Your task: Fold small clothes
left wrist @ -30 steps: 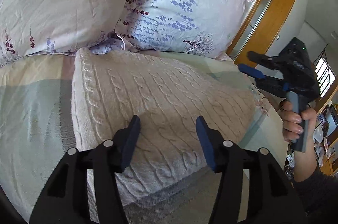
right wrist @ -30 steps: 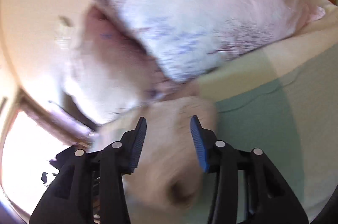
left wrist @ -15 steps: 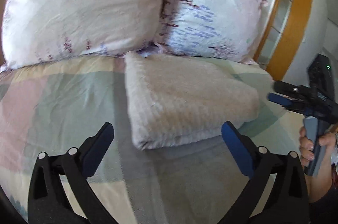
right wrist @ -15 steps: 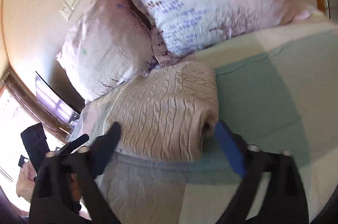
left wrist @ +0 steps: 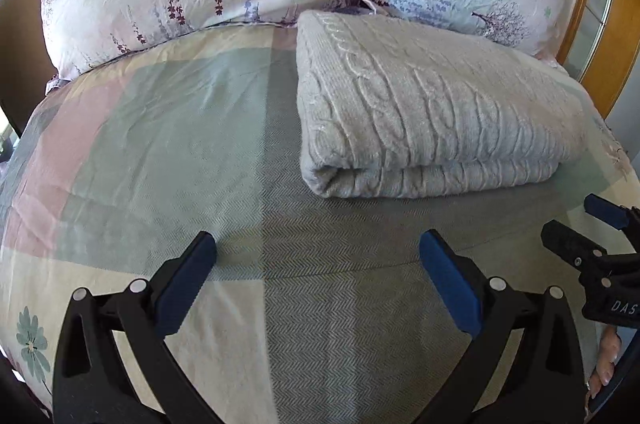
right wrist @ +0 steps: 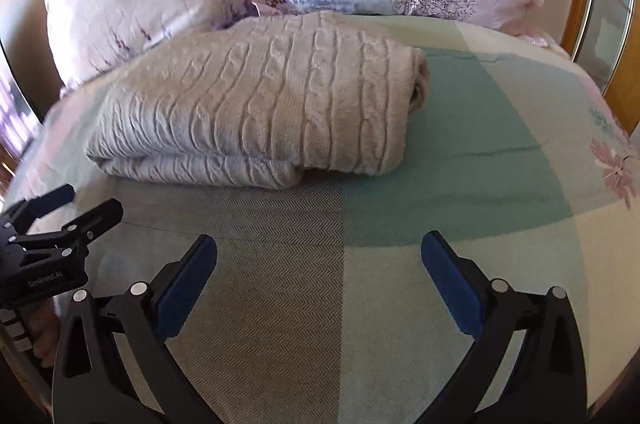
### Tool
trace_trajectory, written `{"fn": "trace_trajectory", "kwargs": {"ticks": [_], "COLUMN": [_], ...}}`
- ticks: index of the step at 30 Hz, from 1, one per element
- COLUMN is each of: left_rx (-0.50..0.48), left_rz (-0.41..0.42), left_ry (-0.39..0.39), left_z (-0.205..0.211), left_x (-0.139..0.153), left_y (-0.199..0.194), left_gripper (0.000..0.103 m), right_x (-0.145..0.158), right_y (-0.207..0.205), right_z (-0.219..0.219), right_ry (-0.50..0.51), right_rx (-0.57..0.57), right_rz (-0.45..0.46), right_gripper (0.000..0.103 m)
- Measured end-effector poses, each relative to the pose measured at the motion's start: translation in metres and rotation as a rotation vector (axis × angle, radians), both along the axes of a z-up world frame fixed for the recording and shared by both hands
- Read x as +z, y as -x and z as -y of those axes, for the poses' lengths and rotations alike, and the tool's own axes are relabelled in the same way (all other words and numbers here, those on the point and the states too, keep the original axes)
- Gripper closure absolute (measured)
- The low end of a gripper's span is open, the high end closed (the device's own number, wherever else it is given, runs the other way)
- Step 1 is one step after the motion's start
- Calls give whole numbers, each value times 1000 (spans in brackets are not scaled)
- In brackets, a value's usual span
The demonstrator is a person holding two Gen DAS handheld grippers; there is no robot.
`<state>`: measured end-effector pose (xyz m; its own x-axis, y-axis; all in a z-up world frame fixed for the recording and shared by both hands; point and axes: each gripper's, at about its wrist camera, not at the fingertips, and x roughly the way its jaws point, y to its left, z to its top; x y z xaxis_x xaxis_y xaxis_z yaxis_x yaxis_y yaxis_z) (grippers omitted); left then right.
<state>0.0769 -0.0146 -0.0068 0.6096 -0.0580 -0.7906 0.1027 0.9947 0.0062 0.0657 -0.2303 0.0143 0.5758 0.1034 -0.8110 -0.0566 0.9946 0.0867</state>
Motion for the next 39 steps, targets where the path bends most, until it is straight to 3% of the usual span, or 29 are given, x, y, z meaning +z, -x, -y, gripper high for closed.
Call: {"fn": "trace_trajectory", "kwargs": {"ticks": [6,39], "left_rx": [-4,-4], "left_rz": [-16,-18], "left_ry": [-26,-25], "left_z": [2,0], "left_x": [-2,-3], "left_y": [-2,-3], "left_gripper": [2,2], "right_x": [-4,-3], "right_y": [3,5], "right_z": [-4,-6], "right_ry": [55,55], "right_rx": [-17,8], "right_rz": [-31,-30], "right_gripper": [1,1]}}
